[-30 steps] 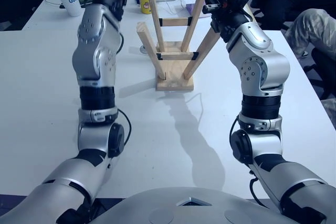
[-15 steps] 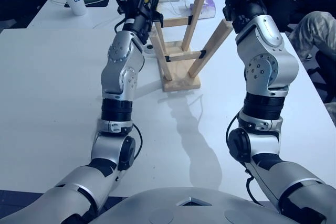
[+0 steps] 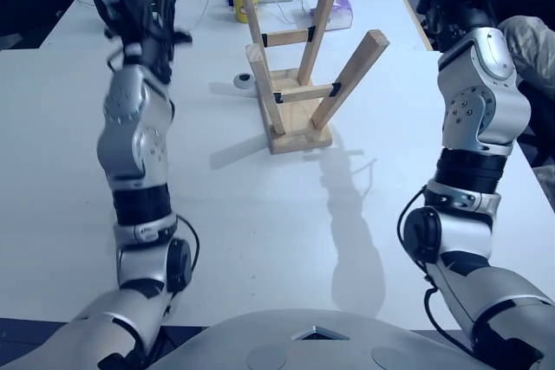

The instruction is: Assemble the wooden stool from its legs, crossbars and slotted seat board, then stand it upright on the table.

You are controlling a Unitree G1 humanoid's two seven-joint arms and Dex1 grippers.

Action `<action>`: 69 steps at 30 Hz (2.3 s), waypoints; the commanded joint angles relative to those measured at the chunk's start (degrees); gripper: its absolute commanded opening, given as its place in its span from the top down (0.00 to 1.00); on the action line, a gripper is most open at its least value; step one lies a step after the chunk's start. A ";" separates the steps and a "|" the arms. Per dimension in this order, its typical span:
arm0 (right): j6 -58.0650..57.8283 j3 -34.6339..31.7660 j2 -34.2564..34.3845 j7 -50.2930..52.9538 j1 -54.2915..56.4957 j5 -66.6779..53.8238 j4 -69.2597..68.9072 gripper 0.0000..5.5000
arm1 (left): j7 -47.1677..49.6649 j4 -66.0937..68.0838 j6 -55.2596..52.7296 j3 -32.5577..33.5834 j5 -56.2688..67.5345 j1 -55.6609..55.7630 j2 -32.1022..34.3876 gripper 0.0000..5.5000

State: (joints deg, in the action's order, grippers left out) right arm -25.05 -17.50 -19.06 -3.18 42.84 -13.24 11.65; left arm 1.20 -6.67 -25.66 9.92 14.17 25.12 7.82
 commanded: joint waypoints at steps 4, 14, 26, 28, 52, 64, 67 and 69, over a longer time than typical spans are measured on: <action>2.21 8.29 1.05 -4.37 -10.63 5.55 5.52 1.00 | 0.13 -2.23 -1.50 -5.35 -2.97 -8.76 -2.98 0.96; -4.54 17.83 11.95 -5.56 -20.51 3.59 -11.52 1.00 | -0.52 -1.52 -1.70 -7.47 -4.24 -6.90 -4.22 1.00; -8.14 12.47 10.40 0.89 -22.35 6.31 -13.70 1.00 | 0.42 -0.79 -3.37 -4.17 -6.90 -9.75 -0.37 1.00; -6.69 8.93 9.05 4.25 -20.85 7.52 -10.21 1.00 | 3.59 0.32 -3.69 -1.32 -8.34 -9.83 0.25 1.00; -21.49 20.14 7.53 -4.39 -21.93 6.24 -16.53 1.00 | -3.22 0.04 -11.53 -13.14 -8.02 -9.33 -6.03 1.00; -3.00 7.95 2.73 1.17 -0.85 7.71 -12.49 1.00 | -3.25 0.47 -0.48 -1.00 -6.20 8.59 3.10 1.00; -1.26 4.99 4.06 0.42 10.39 2.13 -16.74 1.00 | -2.85 -6.73 -3.87 2.80 0.76 22.55 3.17 1.00; -2.05 4.12 4.85 -0.07 14.99 -1.68 -20.32 1.00 | -2.05 -10.59 -6.91 4.11 4.95 29.17 2.89 1.00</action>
State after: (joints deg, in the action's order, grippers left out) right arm -27.85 -10.95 -15.75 -2.59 48.37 -9.37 -2.53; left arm -1.77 -9.57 -28.56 11.43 12.92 42.03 10.51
